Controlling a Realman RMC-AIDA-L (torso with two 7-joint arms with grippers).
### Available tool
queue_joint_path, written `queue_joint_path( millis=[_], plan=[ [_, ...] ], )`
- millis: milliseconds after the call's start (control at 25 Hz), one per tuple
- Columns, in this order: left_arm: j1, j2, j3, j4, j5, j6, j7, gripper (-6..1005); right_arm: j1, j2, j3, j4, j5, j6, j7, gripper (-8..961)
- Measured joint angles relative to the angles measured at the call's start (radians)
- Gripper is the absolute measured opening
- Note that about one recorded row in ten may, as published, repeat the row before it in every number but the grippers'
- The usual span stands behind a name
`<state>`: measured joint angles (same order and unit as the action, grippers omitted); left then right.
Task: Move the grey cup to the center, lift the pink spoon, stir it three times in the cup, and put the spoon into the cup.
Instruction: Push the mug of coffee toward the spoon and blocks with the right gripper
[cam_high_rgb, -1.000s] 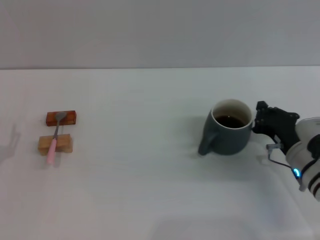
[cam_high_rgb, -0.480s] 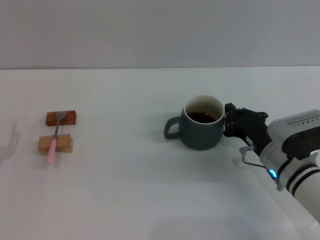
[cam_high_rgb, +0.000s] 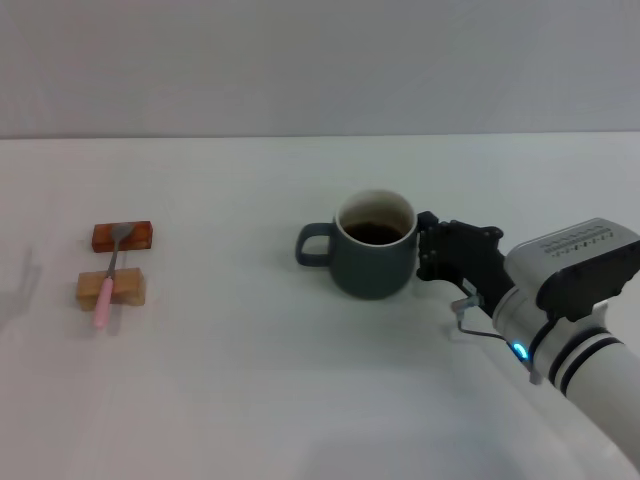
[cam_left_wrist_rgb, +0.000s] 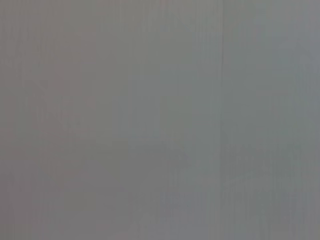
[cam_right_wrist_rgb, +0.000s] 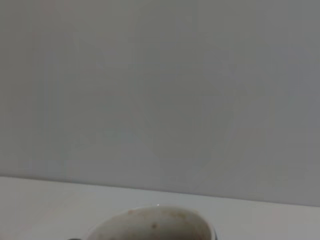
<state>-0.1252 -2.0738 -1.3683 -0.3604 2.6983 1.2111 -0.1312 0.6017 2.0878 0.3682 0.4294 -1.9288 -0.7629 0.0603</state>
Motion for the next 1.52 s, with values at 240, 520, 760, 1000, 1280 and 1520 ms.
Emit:
queue_joint_path(
  millis=[240,520,760,1000,1280,1520],
  plan=[
    [-0.001,0.000,0.000,0.000,0.000,0.001,0.000,833,0.000,0.001,0.007,0.012,-0.019,0.006,0.000,0],
    [0.000,0.000,0.000,0.000,0.000,0.001,0.000,834,-0.011,0.001,0.039,-0.032,-0.015,-0.002,0.007,1],
    [-0.005,0.000,0.000,0.001,0.000,-0.003,0.001,834,-0.007,-0.002,0.058,-0.053,-0.013,0.003,0.010,0],
    [-0.007,0.000,0.000,0.010,0.000,-0.002,0.001,834,-0.004,0.000,0.060,-0.044,-0.015,0.005,0.011,-1],
    [-0.007,0.000,0.003,0.011,0.000,-0.002,0.000,834,-0.002,0.000,0.054,-0.022,-0.019,0.006,0.012,-1],
    [-0.009,0.000,0.014,0.011,0.000,-0.001,0.000,834,-0.002,0.000,0.052,-0.009,-0.031,0.016,0.012,-1]
  ],
)
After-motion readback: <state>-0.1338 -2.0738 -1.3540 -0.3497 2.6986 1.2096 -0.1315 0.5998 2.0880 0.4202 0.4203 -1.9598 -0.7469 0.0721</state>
